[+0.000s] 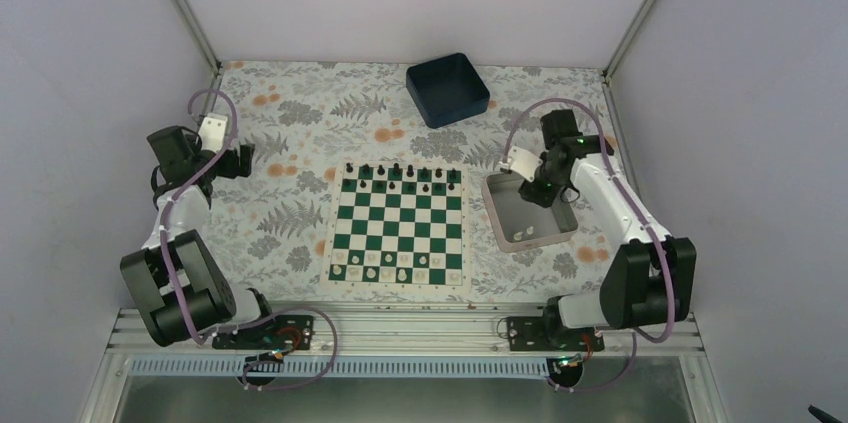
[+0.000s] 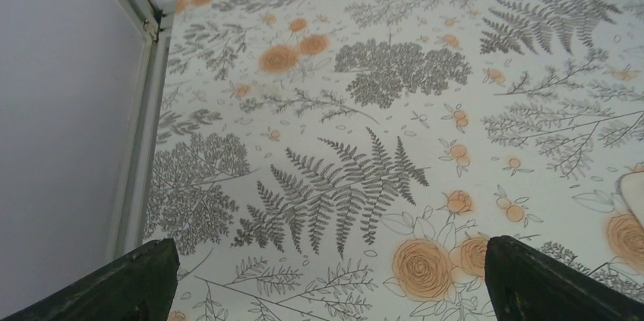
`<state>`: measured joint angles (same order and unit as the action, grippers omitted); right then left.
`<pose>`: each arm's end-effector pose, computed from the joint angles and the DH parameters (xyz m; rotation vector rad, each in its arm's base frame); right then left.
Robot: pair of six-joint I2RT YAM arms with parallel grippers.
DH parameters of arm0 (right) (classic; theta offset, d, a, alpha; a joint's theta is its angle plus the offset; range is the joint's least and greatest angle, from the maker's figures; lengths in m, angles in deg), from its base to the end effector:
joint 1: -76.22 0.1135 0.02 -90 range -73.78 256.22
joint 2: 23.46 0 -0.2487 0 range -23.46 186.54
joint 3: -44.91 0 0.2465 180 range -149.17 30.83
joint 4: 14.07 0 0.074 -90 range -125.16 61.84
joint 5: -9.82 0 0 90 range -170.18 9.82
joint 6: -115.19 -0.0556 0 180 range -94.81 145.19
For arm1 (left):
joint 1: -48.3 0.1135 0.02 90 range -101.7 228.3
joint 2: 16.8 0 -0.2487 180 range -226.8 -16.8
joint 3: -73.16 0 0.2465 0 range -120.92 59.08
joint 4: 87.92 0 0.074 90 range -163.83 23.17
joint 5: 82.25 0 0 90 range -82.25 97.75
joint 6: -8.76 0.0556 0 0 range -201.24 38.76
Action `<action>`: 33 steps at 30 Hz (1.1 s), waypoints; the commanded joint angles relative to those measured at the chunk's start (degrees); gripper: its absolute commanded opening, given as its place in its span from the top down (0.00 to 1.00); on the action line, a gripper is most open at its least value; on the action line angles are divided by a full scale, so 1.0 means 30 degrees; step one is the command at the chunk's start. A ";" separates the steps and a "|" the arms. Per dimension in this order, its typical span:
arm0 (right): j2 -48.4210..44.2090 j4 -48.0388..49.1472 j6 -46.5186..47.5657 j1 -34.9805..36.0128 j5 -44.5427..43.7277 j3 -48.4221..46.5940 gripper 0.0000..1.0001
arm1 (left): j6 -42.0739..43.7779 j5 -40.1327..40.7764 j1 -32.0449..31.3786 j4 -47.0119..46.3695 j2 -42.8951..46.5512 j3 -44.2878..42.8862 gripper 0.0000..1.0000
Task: Set up the chess pieces on the board
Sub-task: Pick up the chess piece from the storage box.
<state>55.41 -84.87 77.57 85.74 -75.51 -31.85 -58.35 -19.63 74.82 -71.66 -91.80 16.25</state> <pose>0.2521 0.0469 0.2247 -1.4724 2.4216 -0.0480 0.2725 0.1074 0.2076 0.2013 2.0859 -0.0015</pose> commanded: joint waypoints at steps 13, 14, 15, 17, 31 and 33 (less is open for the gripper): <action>0.2276 0.0293 -0.0582 -0.1511 -0.0066 0.2542 0.56 | 0.0104 0.1310 0.0152 -0.0476 -0.1269 -0.0426 0.00; 0.2278 0.0364 -0.0673 -0.1526 -0.0216 0.2668 0.56 | 0.0103 0.1271 0.0146 -0.0441 -0.1309 -0.0452 0.00; 0.2293 0.0395 -0.0761 -0.1517 -0.0388 0.2797 0.55 | 0.0103 0.1255 0.0152 -0.0433 -0.1308 -0.0444 0.00; 0.2380 0.0380 -0.0874 -0.1514 -0.0515 0.3048 0.55 | 0.0081 0.1273 0.0146 -0.0462 -0.1339 -0.0461 0.00; 0.3135 0.0765 -0.0908 -0.1534 -0.1035 0.3460 0.57 | 0.0073 0.1390 0.0153 -0.0432 -0.1091 -0.0343 0.00; 0.3222 0.0810 -0.0884 -0.1585 -0.1111 0.3460 0.58 | 0.0073 0.1389 0.0138 -0.0461 -0.1157 -0.0346 0.00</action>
<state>64.33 -83.01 75.67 81.39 -77.94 -21.90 -58.30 -15.32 74.87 -71.83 -95.54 16.23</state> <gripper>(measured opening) 0.428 0.999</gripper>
